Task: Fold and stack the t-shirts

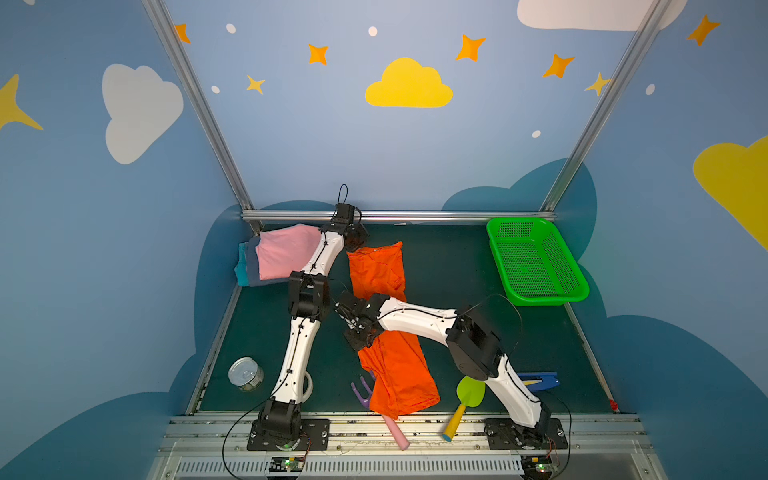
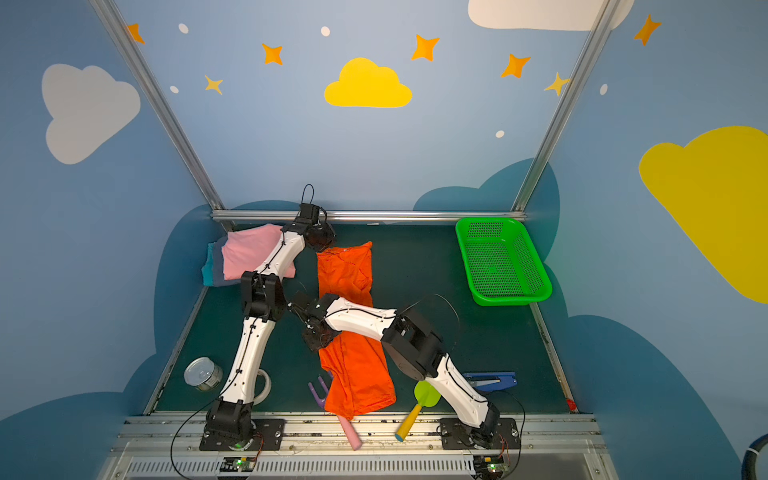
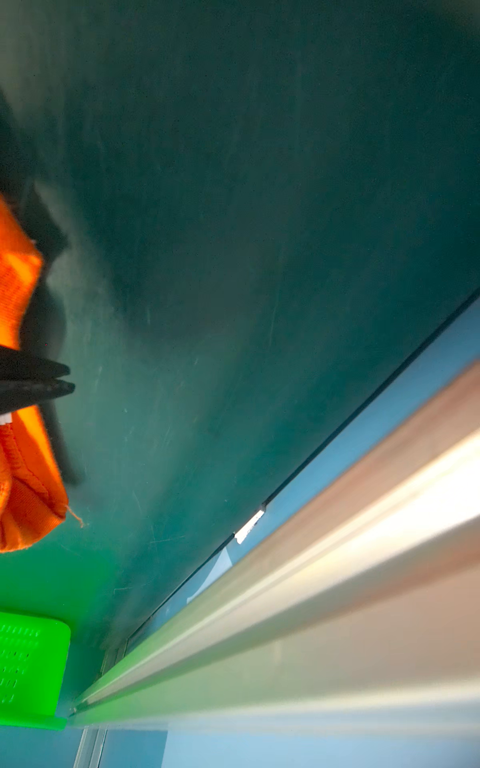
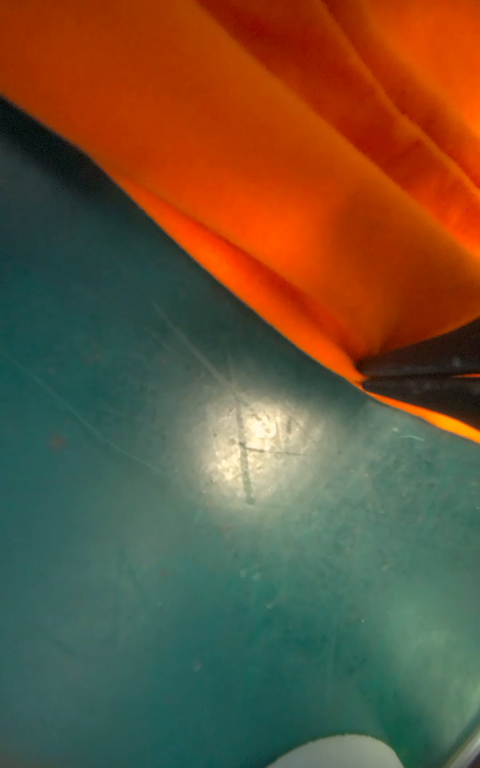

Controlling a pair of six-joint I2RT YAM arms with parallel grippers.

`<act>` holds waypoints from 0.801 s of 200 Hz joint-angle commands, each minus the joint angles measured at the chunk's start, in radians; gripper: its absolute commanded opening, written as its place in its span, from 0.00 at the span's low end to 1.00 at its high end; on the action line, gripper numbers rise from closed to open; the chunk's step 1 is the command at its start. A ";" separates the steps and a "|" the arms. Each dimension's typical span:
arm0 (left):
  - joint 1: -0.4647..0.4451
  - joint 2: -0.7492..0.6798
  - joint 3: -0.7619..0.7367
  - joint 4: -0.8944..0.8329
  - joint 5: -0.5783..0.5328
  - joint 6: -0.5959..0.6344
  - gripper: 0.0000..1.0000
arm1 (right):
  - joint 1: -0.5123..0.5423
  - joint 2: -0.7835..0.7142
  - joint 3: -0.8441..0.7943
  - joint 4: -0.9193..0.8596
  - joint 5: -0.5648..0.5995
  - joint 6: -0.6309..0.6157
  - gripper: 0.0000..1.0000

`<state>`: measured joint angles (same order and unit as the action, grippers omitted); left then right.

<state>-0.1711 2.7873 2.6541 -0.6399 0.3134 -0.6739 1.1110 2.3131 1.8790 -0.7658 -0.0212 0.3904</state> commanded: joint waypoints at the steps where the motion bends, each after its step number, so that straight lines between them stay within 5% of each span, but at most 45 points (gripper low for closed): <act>1: -0.004 0.004 0.036 -0.035 0.042 -0.003 0.20 | -0.063 -0.008 -0.038 -0.006 -0.030 0.032 0.02; 22: -0.001 -0.075 0.025 -0.081 0.045 0.035 0.52 | -0.124 -0.041 -0.104 0.055 -0.111 0.077 0.02; 59: 0.020 -0.299 -0.211 -0.033 -0.025 0.091 0.64 | -0.184 -0.114 -0.255 0.181 -0.211 0.143 0.06; 88: 0.033 -0.411 -0.418 0.047 -0.045 0.091 0.66 | -0.189 -0.130 -0.290 0.205 -0.234 0.158 0.07; 160: 0.030 -0.501 -0.795 0.171 -0.051 0.064 0.47 | -0.192 -0.129 -0.284 0.205 -0.243 0.159 0.07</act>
<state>-0.1375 2.2948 1.9499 -0.5064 0.2749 -0.6010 0.9134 2.1857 1.6096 -0.5385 -0.2596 0.5438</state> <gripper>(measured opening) 0.472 0.067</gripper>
